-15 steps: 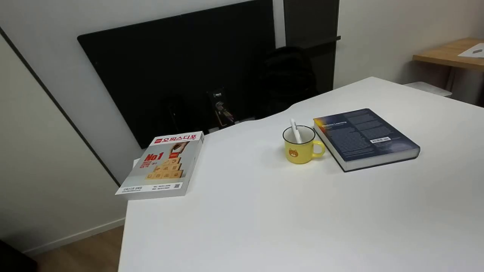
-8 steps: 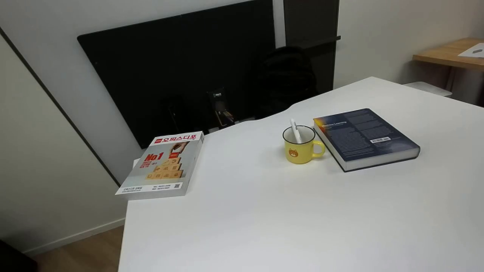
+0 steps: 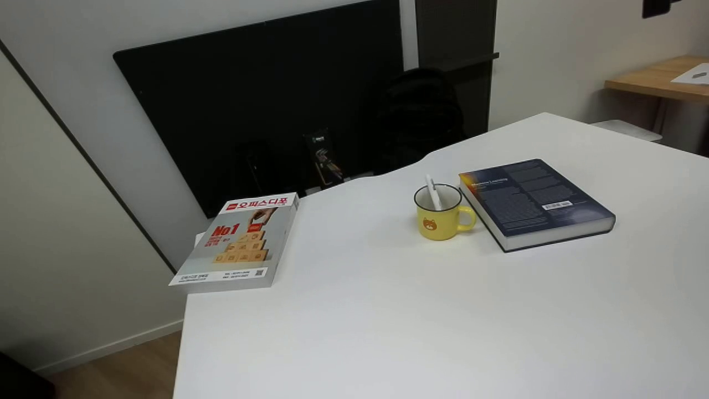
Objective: Place the marker on the table
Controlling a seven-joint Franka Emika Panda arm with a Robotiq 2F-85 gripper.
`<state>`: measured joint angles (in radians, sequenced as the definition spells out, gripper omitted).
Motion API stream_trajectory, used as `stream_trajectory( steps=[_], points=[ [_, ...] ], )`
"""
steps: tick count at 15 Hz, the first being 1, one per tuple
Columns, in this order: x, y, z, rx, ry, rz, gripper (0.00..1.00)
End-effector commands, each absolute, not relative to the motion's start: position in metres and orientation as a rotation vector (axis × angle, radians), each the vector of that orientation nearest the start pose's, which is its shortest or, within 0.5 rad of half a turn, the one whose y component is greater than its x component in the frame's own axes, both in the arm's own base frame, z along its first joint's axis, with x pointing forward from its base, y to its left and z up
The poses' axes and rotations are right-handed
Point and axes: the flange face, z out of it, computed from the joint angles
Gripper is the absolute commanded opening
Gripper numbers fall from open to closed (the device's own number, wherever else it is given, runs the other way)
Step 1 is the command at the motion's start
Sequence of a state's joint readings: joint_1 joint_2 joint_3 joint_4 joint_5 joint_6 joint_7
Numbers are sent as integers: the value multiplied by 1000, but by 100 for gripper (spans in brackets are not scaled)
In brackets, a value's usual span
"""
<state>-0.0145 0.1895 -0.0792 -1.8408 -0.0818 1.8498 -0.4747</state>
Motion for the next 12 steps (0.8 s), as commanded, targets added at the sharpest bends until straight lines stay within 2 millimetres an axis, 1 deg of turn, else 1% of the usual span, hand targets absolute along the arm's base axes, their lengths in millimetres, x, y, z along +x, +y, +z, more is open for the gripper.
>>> stream_trajectory(
  steps=[1,5,8,9,10,12],
  points=[
    [633,-49,411,-3016,-643,360,100],
    [661,-30,404,-2964,-621,422,100],
    [676,-18,396,-2927,-629,481,100],
    [678,-16,395,-2928,-611,505,100],
    [662,-17,395,-2942,-664,476,100],
    [669,-14,390,-2932,-664,499,100]
  ],
)
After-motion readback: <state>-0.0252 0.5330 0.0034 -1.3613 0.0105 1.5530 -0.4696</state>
